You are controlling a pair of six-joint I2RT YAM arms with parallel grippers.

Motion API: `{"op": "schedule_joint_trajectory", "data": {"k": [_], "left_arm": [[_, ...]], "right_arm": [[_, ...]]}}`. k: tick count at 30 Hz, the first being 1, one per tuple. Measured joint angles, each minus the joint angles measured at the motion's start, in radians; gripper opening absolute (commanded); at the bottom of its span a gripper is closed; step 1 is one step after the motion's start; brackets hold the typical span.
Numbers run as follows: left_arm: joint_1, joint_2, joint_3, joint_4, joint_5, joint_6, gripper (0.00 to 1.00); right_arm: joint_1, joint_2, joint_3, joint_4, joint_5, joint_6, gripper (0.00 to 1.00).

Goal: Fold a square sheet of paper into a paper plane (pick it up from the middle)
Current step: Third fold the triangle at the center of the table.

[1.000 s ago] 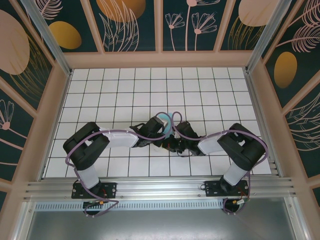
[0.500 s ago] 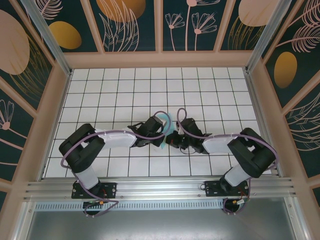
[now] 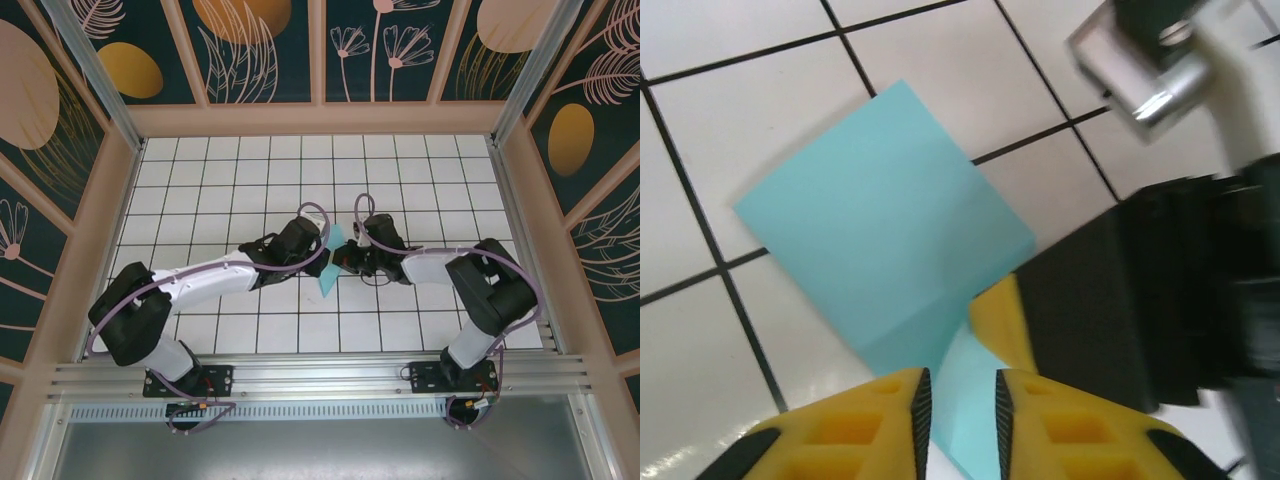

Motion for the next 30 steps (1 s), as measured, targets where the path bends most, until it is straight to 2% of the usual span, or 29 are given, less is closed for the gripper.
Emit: {"op": "schedule_joint_trajectory", "data": {"k": [5,10,25,30], "left_arm": [[0.0,-0.018,-0.02,0.032,0.13,-0.047,0.12],[0.0,0.048,-0.023,0.096,0.225,-0.1,0.09],[0.049,0.177,-0.038,0.254,0.351,-0.208,0.03],[0.039,0.175,-0.098,0.31,0.344,-0.226,0.0]], "right_arm": [[0.0,0.056,0.058,-0.068,0.004,-0.038,0.05],[-0.002,0.111,0.092,-0.102,0.019,-0.069,0.04],[-0.041,0.12,0.085,-0.08,-0.015,-0.089,0.05],[-0.037,0.12,0.085,-0.074,-0.011,-0.082,0.04]]}}
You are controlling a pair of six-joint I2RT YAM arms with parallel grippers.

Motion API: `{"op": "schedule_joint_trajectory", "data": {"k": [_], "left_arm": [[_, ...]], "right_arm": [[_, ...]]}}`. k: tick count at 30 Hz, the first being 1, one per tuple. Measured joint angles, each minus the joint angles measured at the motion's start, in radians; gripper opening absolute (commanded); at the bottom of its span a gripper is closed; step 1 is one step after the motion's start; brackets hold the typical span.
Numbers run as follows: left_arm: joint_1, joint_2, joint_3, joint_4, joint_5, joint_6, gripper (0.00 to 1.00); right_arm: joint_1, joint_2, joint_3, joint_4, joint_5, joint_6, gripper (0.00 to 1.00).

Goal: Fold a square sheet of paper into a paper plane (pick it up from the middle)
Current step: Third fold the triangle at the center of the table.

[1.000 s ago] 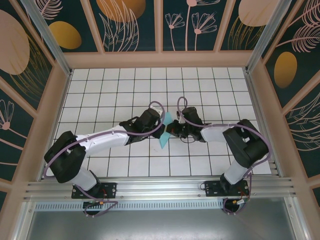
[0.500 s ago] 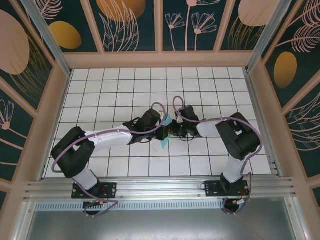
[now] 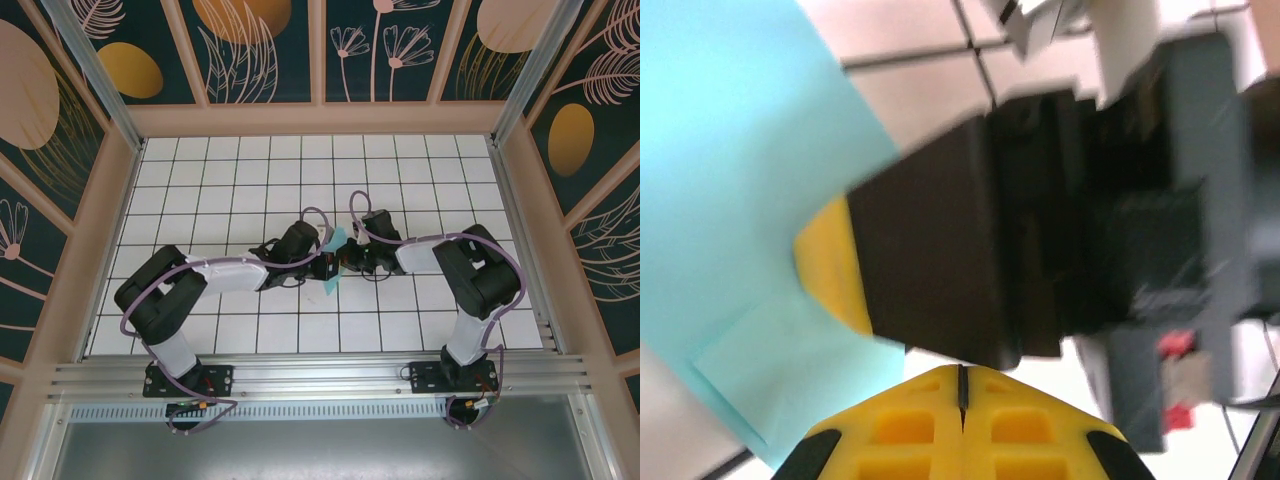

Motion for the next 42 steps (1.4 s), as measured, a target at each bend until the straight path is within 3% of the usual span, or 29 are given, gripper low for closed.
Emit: {"op": "schedule_joint_trajectory", "data": {"k": [5,27,42], "left_arm": [[-0.038,-0.04,-0.093,-0.001,-0.003,-0.019,0.0],[-0.038,0.06,-0.061,0.03,0.002,-0.028,0.0],[-0.025,0.026,-0.182,0.183,0.056,-0.15,0.0]], "right_arm": [[0.011,0.004,0.0,0.011,0.005,0.006,0.04],[0.013,0.004,0.003,0.009,0.009,0.006,0.04],[0.024,0.015,0.027,-0.022,0.008,0.002,0.04]]}}
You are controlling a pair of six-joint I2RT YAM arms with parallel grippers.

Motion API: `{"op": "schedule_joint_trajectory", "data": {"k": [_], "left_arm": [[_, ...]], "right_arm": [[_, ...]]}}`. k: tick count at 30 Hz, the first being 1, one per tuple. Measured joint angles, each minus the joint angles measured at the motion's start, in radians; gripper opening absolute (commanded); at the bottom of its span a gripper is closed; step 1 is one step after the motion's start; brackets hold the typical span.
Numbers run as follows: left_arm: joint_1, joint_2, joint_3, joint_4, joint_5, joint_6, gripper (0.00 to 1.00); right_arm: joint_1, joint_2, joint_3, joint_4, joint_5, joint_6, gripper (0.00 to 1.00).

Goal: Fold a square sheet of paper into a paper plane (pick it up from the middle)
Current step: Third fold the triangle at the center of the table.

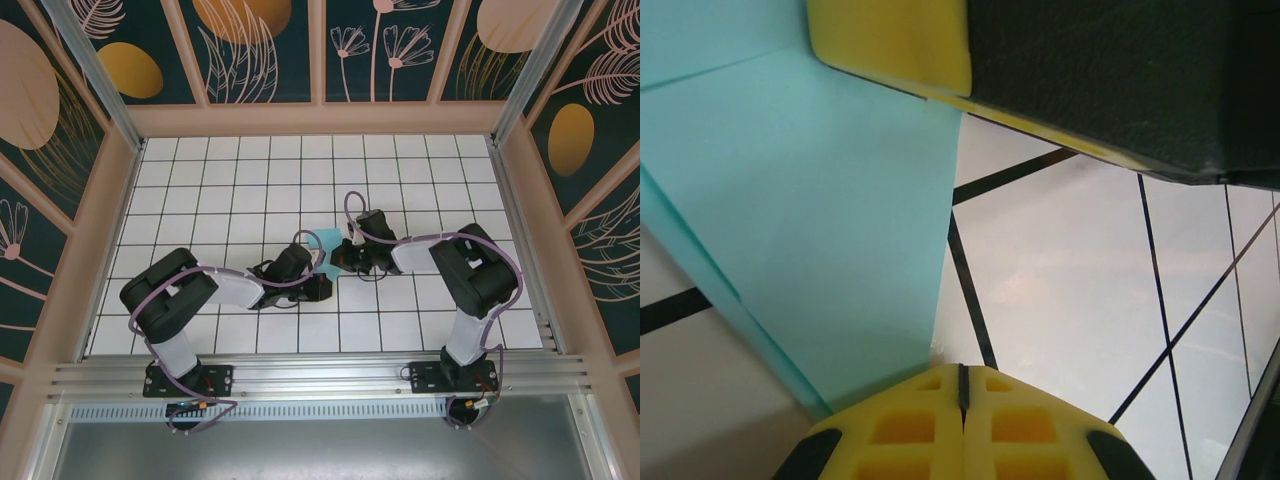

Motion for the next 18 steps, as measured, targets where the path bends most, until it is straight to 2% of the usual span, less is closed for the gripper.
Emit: {"op": "schedule_joint_trajectory", "data": {"k": [11,18], "left_arm": [[0.003,-0.036,-0.079,0.072,0.01,-0.113,0.0],[-0.002,-0.11,-0.122,-0.003,0.021,-0.128,0.0]], "right_arm": [[0.006,0.0,0.002,-0.004,0.0,0.0,0.04],[0.006,0.001,0.003,-0.004,0.0,-0.001,0.04]]}}
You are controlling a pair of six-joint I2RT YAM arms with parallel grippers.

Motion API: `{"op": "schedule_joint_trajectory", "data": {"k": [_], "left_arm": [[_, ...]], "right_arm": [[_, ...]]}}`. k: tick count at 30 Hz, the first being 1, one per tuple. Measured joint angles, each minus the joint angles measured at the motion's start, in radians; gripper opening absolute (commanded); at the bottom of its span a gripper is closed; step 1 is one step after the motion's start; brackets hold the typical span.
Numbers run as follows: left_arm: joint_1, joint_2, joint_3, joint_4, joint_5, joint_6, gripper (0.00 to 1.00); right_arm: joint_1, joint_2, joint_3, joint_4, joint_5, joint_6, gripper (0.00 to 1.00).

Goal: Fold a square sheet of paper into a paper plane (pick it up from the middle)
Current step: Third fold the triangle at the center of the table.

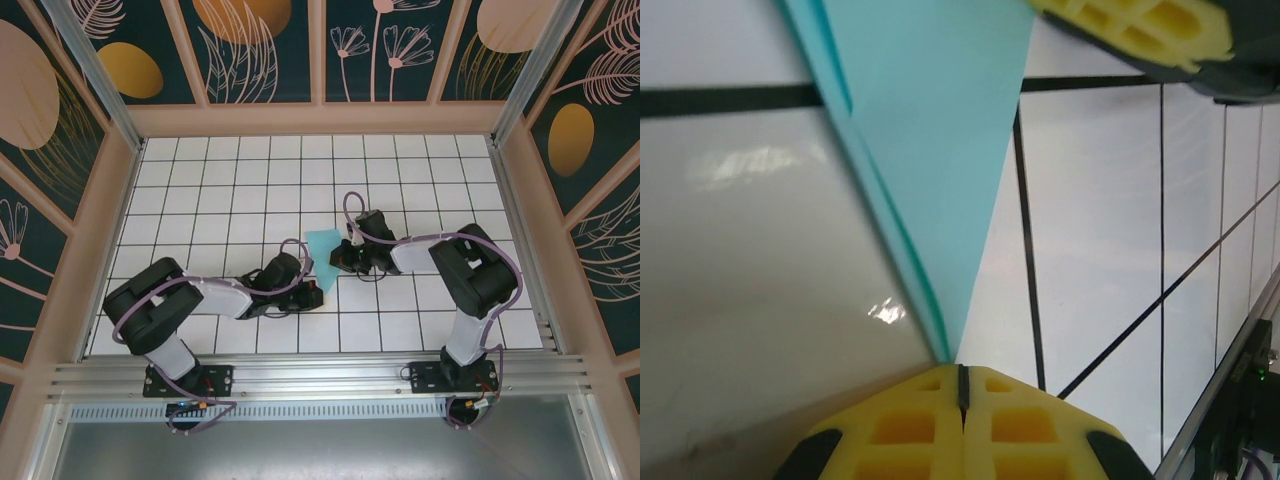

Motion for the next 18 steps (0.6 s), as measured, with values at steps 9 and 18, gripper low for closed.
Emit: {"op": "schedule_joint_trajectory", "data": {"k": [9,18], "left_arm": [[-0.002,-0.1,0.03,-0.079,-0.021,0.013,0.03],[-0.002,-0.046,0.159,-0.089,-0.167,0.058,0.0]], "right_arm": [[0.003,0.005,0.008,0.0,0.001,0.001,0.04],[0.007,0.006,0.01,0.0,0.01,0.002,0.05]]}}
